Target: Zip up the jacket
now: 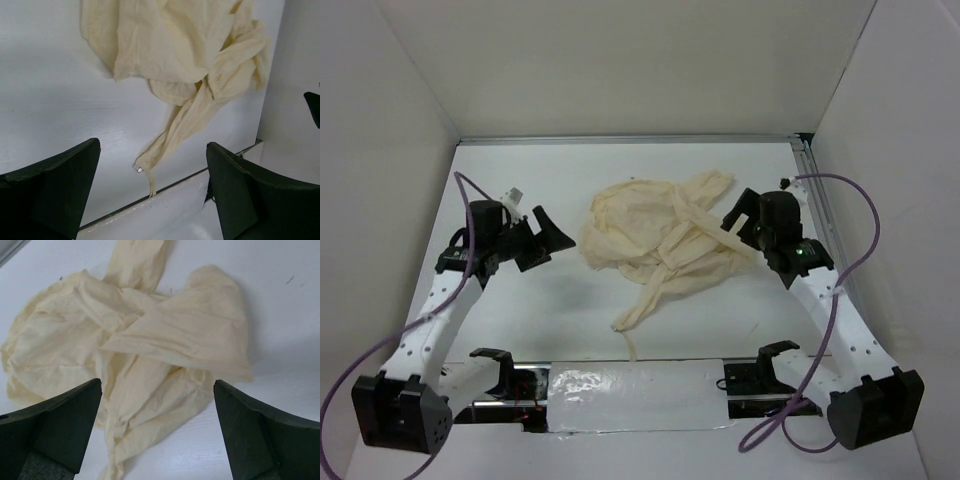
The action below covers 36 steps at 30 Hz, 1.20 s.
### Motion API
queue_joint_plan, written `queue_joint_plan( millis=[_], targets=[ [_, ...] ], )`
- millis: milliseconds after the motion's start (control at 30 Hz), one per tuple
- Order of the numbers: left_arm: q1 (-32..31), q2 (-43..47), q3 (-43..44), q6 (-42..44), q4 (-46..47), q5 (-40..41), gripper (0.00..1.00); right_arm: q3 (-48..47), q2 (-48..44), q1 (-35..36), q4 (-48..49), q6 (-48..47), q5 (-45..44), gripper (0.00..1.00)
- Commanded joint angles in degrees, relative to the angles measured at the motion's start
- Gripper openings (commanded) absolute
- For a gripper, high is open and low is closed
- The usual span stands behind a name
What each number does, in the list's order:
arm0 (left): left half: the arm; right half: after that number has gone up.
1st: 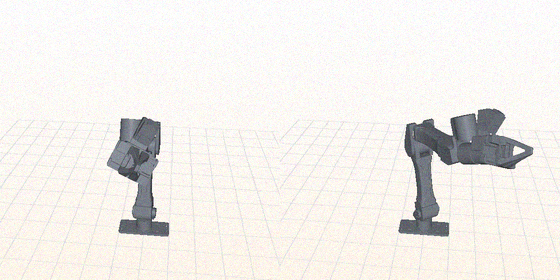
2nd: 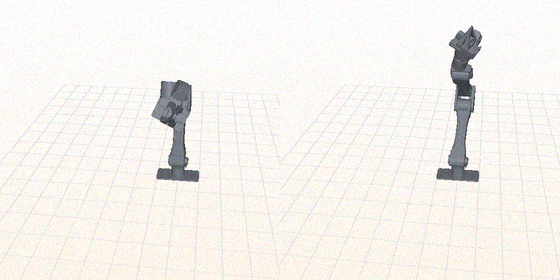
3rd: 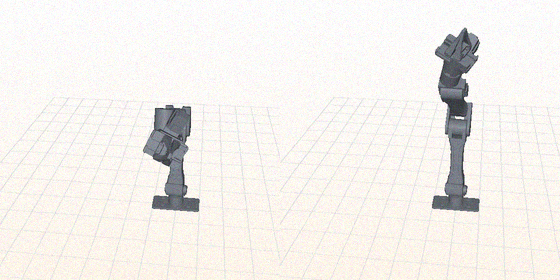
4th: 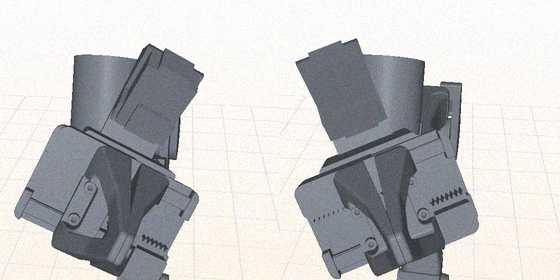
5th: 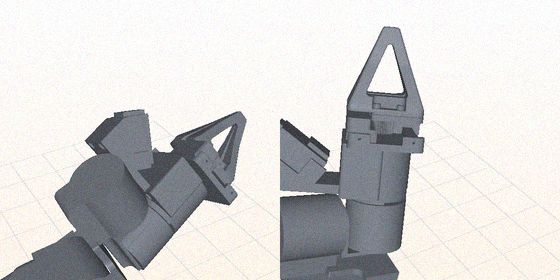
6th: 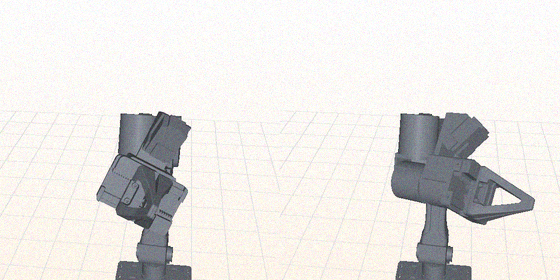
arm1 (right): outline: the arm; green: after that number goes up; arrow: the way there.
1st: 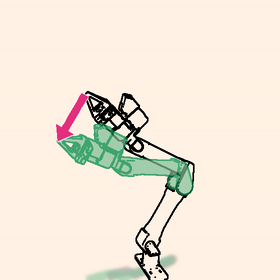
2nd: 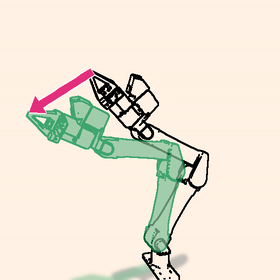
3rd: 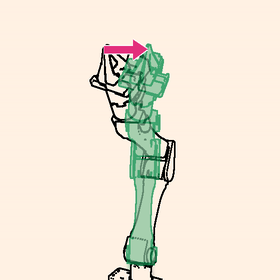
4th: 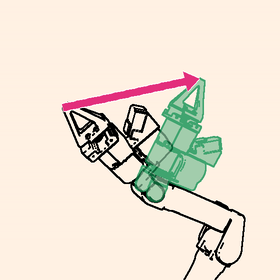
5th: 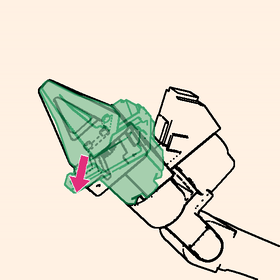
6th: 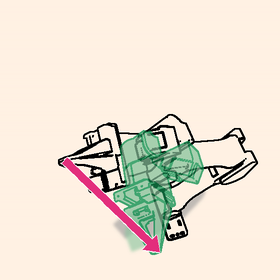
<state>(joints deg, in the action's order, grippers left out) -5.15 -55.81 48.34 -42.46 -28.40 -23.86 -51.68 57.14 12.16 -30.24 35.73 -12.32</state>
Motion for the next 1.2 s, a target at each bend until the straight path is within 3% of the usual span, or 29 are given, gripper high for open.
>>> queue_joint_plan(
  millis=[0, 267, 500, 533, 600, 667, 700, 733, 767, 833, 933, 1033, 1167],
  targets=[
    [-0.65, -6.29, -1.49, 3.86, 5.10, -5.05, 0.99, 5.52, -2.56, 3.56, -1.31, -1.37, -3.15, 1.00],
    [-9.43, -22.83, 2.10, 6.95, 15.47, -5.15, 0.99, 7.30, 4.72, 10.24, 3.77, 0.75, -1.05, 1.00],
    [-11.90, -41.89, 13.70, 7.47, 13.11, 0.65, 0.99, -3.39, 23.22, 10.95, 10.73, 5.05, -1.31, 1.00],
    [-12.16, -43.40, 16.06, 7.82, 13.11, 0.48, 0.97, -5.51, 25.80, 10.95, 10.29, 4.88, -1.31, 1.00],
    [-12.17, -47.36, 19.93, 8.88, 13.02, 0.22, 0.82, -10.53, 33.10, 11.04, 10.72, 4.97, -1.74, 1.00],
    [-12.17, -50.34, 23.01, 9.76, 10.93, -0.14, 0.22, -15.26, 38.80, 10.43, 11.51, 4.27, -0.61, 0.77],
    [-12.17, -50.80, 24.60, 9.94, 10.13, 0.12, 0.00, -16.51, 40.05, 10.08, 11.52, 4.09, 0.44, 0.62],
    [-12.08, -50.97, 27.14, 10.20, 9.43, 0.04, 0.00, -17.91, 40.93, 9.29, 11.61, 4.00, 1.06, 0.13],
    [-12.17, -49.93, 28.21, 11.59, 8.81, -0.05, 0.00, -20.02, 41.20, 8.85, 11.52, 3.83, 1.94, 0.00],
    [-12.08, -47.02, 29.80, 12.49, 8.10, -1.10, 0.00, -21.44, 39.36, 7.97, 11.25, 3.21, 1.78, 0.00],
    [-12.25, -36.77, 29.36, 12.66, 7.31, -0.05, 0.00, -22.67, 29.28, 8.05, 9.07, 1.11, -4.71, 0.00],
    [-12.43, -22.62, 26.56, 9.86, 6.69, 2.14, 0.00, -22.06, 14.26, 8.93, 7.48, -2.14, -9.29, 0.00],
    [-12.69, 0.63, 23.65, 7.14, 6.96, 4.16, 0.00, -24.59, -6.28, 11.12, 7.12, -5.21, -5.81, 0.00]
  ],
)
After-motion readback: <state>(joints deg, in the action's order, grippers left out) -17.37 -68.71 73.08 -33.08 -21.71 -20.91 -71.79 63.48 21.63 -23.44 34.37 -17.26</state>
